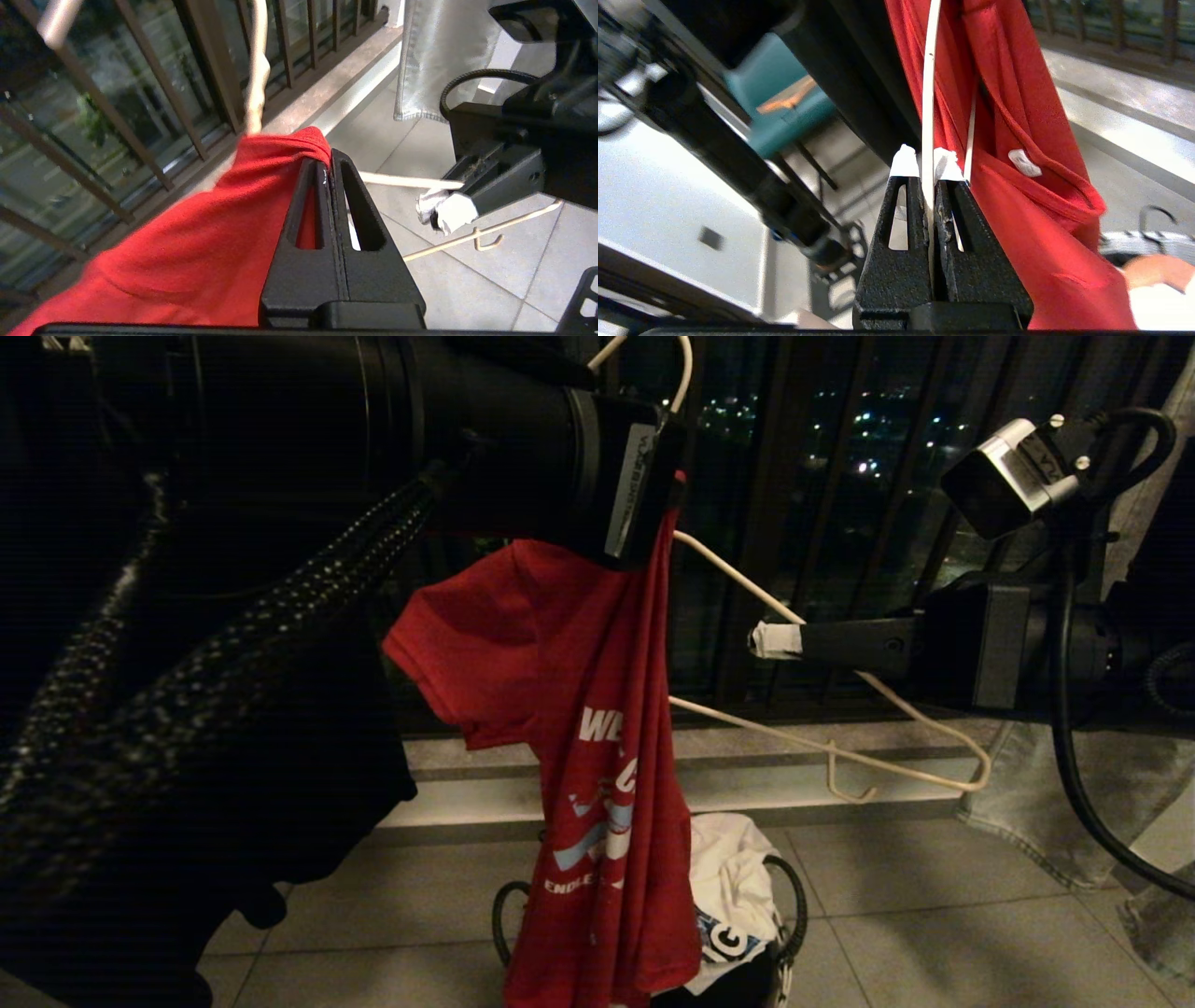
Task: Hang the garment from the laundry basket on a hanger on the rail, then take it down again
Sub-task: Hang the clothes on the clothes rack
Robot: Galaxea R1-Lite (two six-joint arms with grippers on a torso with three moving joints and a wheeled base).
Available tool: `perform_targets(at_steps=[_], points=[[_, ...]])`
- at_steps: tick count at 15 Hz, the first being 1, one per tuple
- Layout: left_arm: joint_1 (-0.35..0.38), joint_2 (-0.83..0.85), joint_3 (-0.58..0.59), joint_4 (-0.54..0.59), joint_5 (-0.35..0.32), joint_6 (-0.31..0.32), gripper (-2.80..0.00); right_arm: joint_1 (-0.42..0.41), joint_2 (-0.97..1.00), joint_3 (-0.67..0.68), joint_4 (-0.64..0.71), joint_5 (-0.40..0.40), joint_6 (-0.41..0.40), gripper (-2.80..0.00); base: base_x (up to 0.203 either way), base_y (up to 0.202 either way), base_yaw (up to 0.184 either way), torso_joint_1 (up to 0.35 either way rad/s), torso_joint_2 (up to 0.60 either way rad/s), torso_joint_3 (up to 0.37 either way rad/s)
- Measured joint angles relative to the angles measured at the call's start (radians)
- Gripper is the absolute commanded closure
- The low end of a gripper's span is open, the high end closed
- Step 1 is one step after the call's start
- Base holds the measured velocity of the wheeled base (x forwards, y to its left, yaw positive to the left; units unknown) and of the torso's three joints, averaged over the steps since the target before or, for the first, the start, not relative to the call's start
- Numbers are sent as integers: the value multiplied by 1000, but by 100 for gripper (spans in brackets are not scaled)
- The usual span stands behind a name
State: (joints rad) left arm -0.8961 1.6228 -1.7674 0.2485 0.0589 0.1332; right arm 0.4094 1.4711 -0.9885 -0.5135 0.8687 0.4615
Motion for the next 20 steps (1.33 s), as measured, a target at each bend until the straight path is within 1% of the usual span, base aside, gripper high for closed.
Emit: perform_targets(at_steps=[2, 4, 6, 9, 10, 15, 18, 20], points=[[-22, -1, -9, 0, 2, 9, 0, 0, -8, 3, -55, 0, 72, 0, 0, 0, 0, 0, 0, 0], [-44, 2, -11, -1, 7, 9, 0, -3, -14, 4, -100, -1, 120, 0, 0, 0, 0, 0, 0, 0], [-64, 4, -9, -3, 7, 9, 0, -5, -21, 5, -109, -3, 142, 0, 0, 0, 0, 0, 0, 0], [-73, 5, -7, -4, 18, 9, 0, -9, -30, 5, -111, -1, 148, 0, 0, 0, 0, 0, 0, 0], [-74, 6, -7, -4, 30, 9, -280, -9, -32, 7, -111, -1, 148, 0, 0, 0, 0, 0, 0, 0], [-74, 7, -5, -4, 67, 10, -280, -10, -36, 10, -111, 0, 150, 0, 0, 0, 0, 0, 0, 0], [-73, 5, 0, -3, 87, 11, -280, -8, -42, 10, -133, 1, 189, 0, 0, 0, 0, 0, 0, 0], [-74, 0, 9, -1, 94, 9, -280, -9, -45, 10, -144, 1, 191, 0, 0, 0, 0, 0, 0, 0]])
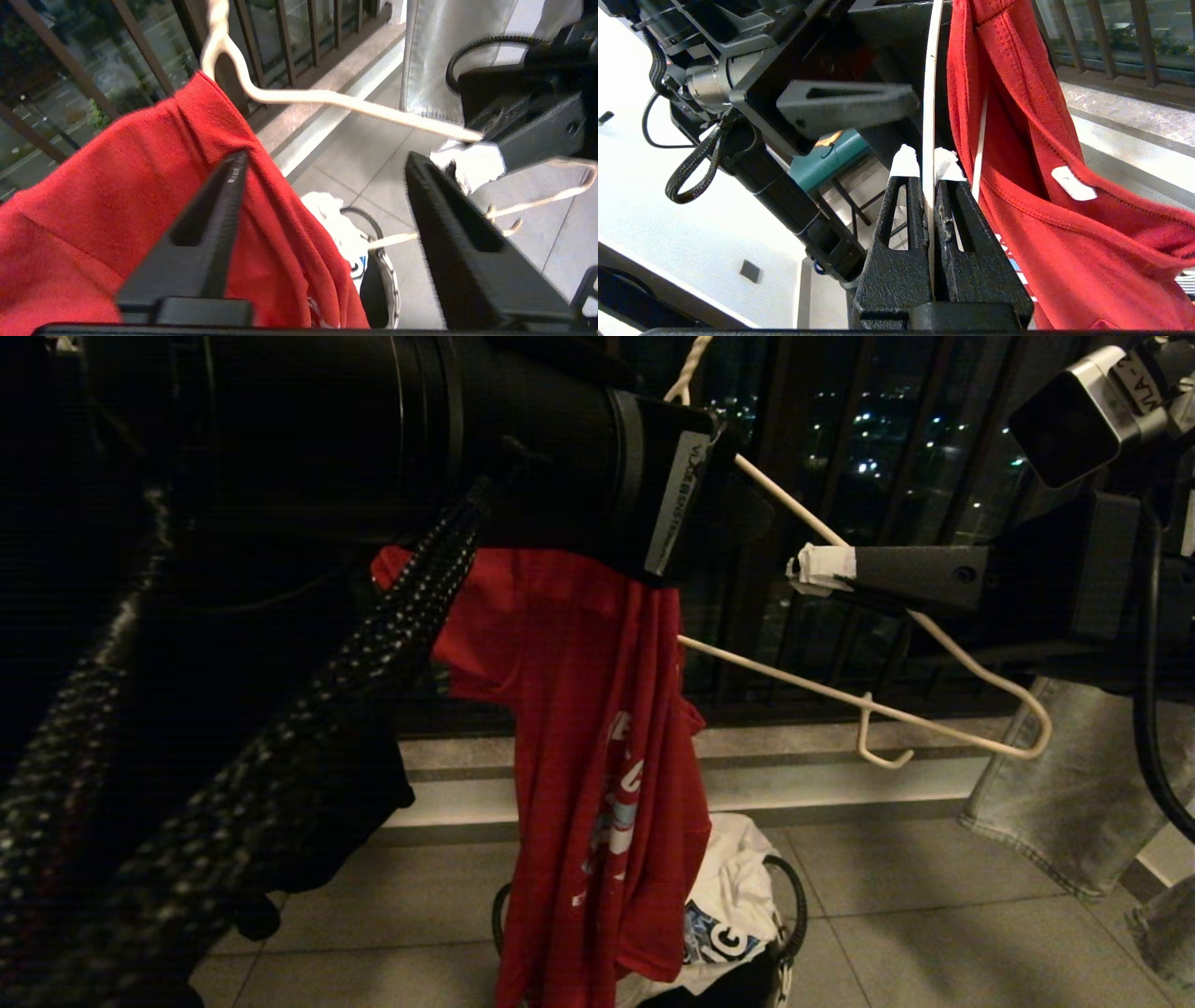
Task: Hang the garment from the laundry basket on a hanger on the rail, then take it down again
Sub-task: Hang the clothes on the clothes rack
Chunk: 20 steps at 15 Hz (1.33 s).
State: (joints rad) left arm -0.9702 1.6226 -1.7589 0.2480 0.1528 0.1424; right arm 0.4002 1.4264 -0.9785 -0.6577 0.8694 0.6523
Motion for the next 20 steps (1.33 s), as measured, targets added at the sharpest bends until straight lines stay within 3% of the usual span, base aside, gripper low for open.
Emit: perform_targets(at_steps=[9, 10, 13, 16, 20], points=[[-69, -173, 241, -2, 126, -11, -280, 0, -22, 2, 0, 0, 2, 0, 0, 0, 0, 0, 0, 0], [-73, -197, 260, 2, 131, -14, 0, -1, -24, 2, 0, 0, 2, 0, 0, 0, 0, 0, 0, 0], [-69, -271, 263, 140, 134, -14, 0, -1, -26, 2, 3, 27, 2, 0, 0, 0, 0, 0, 0, 0], [29, -305, 177, 255, 124, -7, 0, 0, -27, 6, 3, 59, 29, 0, 0, 0, 0, 0, 0, 0], [168, -276, -7, 426, 57, 82, 0, 1, -25, 10, 2, 94, 42, 0, 0, 0, 0, 0, 0, 0]])
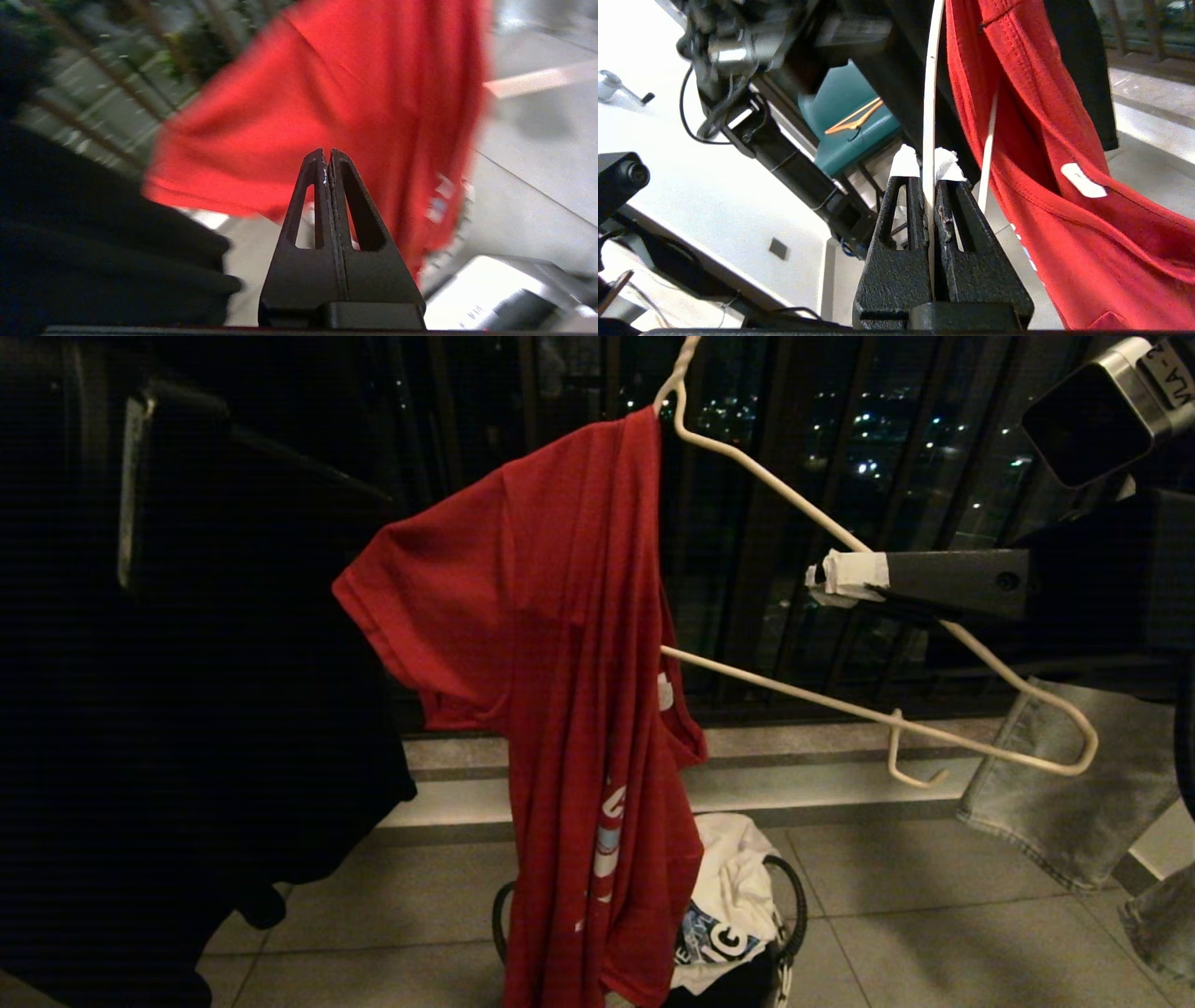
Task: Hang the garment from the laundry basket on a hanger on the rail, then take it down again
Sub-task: Hang the clothes on the clothes rack
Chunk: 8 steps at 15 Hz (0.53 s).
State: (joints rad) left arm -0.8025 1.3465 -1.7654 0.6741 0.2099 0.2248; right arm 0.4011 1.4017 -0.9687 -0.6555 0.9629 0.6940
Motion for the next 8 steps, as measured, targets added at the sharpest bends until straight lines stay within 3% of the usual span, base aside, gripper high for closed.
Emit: perform_targets(at_steps=[3, 8], points=[[81, 59, -146, 115, -71, 63, 0, 1, 0, 1, 3, 27, 1, 0, 0, 0, 0, 0, 0, 0], [273, 118, -185, 134, -376, 195, 0, 0, -11, 1, 1, 56, 39, 0, 0, 0, 0, 0, 0, 0]])
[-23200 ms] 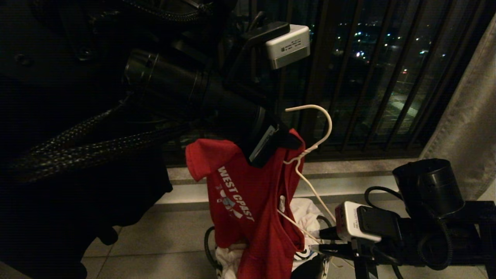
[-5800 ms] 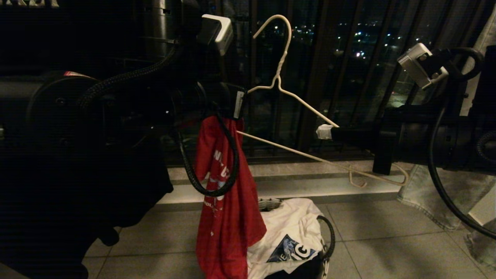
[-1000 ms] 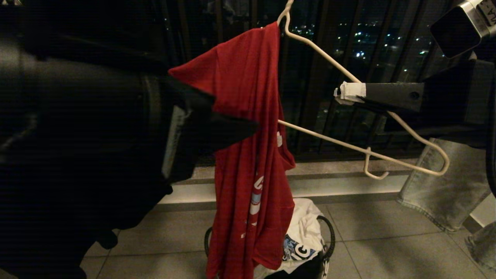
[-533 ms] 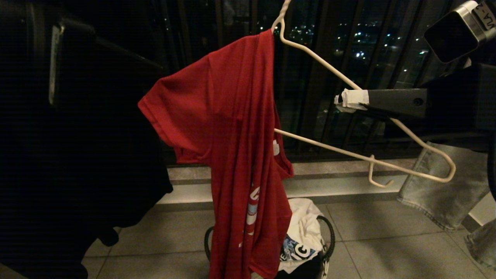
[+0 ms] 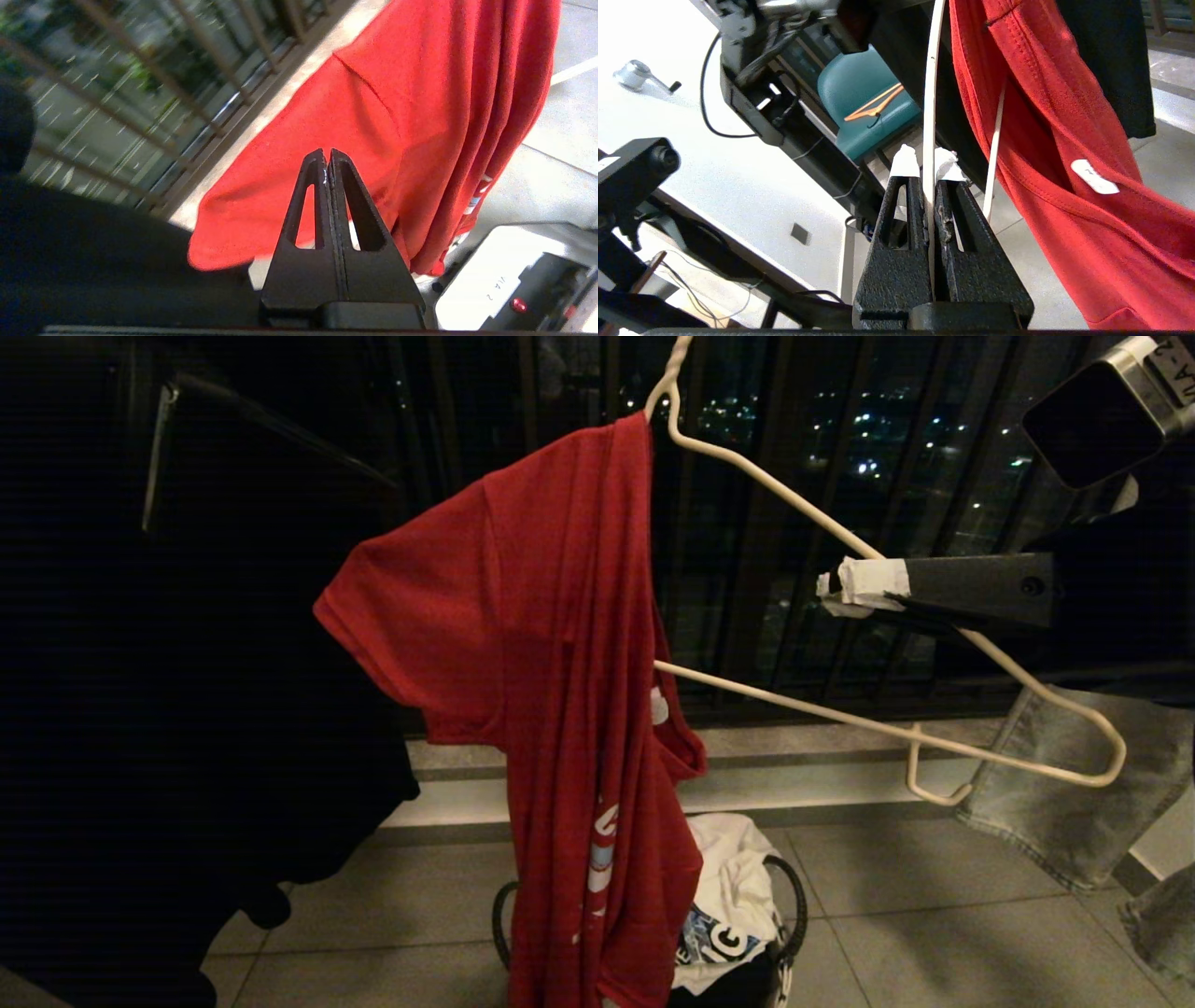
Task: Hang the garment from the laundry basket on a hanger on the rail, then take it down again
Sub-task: Hang the clothes on the clothes rack
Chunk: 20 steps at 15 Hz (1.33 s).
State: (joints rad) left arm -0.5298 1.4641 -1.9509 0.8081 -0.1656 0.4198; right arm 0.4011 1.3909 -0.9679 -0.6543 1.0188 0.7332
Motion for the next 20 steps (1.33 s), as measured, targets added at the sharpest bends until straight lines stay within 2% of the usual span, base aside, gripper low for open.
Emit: perform_targets(at_steps=[1, 4, 6, 10, 16, 20], points=[[27, 6, -2, -1, -50, 8, -280, 0, -2, 0, 0, 2, 0, 0, 0, 0, 0, 0, 0, 0], [91, 11, -2, 2, -175, 11, -280, 0, -3, 1, 1, 25, 4, 0, 0, 0, 0, 0, 0, 0], [120, 10, 1, 30, -235, 11, -280, 0, -5, 2, 2, 29, 4, 0, 0, 0, 0, 0, 0, 0], [140, -2, 4, 89, -351, 7, -280, 1, -22, 14, 2, 68, 4, 0, 0, 0, 0, 0, 0, 0], [137, -43, 11, 154, -420, 7, -280, 2, -67, 36, 2, 152, 4, 0, 0, 0, 0, 0, 0, 0], [97, -52, 12, 174, -445, 8, -280, 2, -82, 43, 2, 178, 4, 0, 0, 0, 0, 0, 0, 0]])
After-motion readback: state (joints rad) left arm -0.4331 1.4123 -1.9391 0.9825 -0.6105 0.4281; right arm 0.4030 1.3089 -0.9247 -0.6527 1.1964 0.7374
